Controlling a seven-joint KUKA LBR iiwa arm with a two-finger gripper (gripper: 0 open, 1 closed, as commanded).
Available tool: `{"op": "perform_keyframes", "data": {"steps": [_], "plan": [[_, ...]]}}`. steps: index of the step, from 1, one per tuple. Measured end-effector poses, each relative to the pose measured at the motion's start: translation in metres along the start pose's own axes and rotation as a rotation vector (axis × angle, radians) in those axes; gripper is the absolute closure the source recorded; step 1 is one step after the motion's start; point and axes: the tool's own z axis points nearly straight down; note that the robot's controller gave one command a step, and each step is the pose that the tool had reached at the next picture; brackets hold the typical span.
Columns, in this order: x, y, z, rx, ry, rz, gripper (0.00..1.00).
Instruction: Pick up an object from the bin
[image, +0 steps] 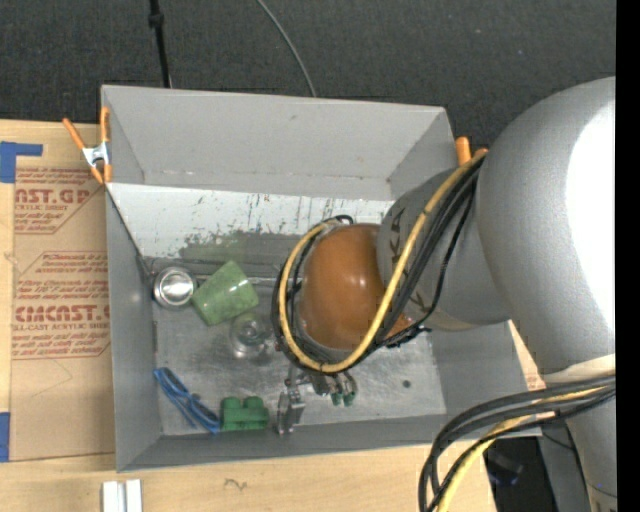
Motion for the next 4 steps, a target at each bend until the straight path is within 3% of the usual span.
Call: {"op": "perform_keyframes", "data": {"steps": [1,2,3,4], "plan": [[-0.012,0.078,-0.017,-0.004,0.005,-0.063,0.00],[-0.003,0.030,-0.016,0.001,0.003,-0.244,0.00],[-0.009,0.055,0.003,0.001,-0.011,-0.306,0.00],[-0.004,0.056,0.006,-0.001,0.006,-0.305,1.00]]}}
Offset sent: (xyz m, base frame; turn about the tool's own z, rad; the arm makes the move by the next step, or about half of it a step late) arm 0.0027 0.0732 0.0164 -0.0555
